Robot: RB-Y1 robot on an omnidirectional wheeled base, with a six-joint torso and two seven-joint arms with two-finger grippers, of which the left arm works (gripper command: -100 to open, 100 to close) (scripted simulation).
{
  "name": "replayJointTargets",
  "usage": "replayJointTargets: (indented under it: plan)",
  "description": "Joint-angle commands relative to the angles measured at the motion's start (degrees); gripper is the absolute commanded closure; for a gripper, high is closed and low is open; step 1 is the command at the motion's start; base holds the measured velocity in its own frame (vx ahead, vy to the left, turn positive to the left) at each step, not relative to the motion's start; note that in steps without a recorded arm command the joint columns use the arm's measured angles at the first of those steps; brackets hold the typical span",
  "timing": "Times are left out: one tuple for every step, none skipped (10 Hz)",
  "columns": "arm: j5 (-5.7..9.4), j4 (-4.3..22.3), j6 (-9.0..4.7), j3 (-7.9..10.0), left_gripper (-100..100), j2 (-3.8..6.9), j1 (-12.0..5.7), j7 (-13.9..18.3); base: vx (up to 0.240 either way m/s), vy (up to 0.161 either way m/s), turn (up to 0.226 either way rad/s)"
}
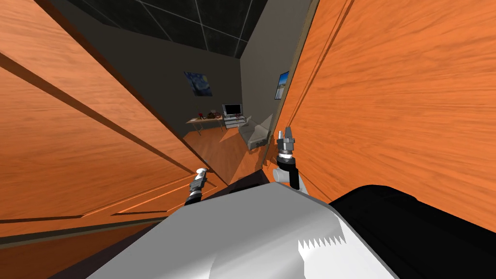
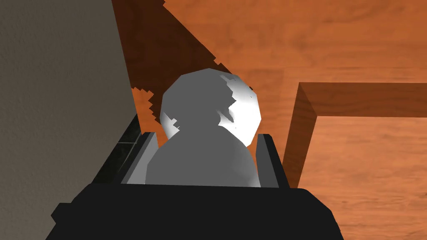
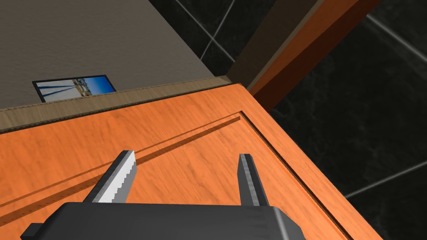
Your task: Pull the door open
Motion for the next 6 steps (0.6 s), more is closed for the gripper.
replayJointTargets:
  plan:
    - [-0.03, 0.0, -0.02, -0.08, 100, -0.1, 0.06, 0.0, -0.025, 0.002, -0.014]
    - [-0.03, 0.0, -0.02, -0.08, 100, -0.1, 0.06, 0.0, -0.017, -0.001, -0.002]
    - [-0.03, 0.0, -0.02, -0.08, 100, -0.1, 0.06, 0.0, -0.009, -0.002, 0.003]
    - [-0.03, 0.0, -0.02, -0.08, 100, -0.1, 0.06, 0.0, 0.0, 0.0, 0.0]
    - [0.31, 0.2, 0.12, -0.18, 100, -0.05, 0.05, 2.0, -0.017, 0.006, -0.035]
    - [0.44, 0.3, 0.13, -0.2, 100, -0.04, 0.02, 2.7, -0.025, 0.01, -0.036]
